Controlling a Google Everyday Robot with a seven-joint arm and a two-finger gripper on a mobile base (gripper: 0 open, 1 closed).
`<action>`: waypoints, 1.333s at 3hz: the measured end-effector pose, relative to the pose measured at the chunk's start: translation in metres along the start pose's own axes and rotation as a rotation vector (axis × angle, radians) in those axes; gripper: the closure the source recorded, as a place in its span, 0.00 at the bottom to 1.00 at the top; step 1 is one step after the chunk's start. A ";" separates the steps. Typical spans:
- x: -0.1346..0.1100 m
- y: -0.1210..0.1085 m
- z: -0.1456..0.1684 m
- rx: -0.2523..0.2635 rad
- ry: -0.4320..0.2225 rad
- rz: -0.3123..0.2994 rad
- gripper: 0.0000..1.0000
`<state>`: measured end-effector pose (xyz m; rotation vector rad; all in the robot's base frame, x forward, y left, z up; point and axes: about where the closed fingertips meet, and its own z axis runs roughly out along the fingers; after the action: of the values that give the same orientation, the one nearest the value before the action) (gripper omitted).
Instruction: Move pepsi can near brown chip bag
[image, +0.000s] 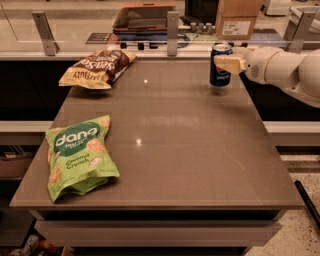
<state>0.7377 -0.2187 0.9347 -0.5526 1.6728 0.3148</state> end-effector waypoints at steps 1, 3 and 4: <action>-0.028 0.014 -0.002 -0.043 0.007 -0.039 1.00; -0.068 0.052 0.029 -0.166 -0.080 -0.109 1.00; -0.066 0.071 0.057 -0.245 -0.157 -0.104 1.00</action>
Offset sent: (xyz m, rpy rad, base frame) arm -0.0058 0.0668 0.0728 -0.0696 -0.0964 0.1733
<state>0.7553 -0.1183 0.9815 -0.7743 1.4574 0.4786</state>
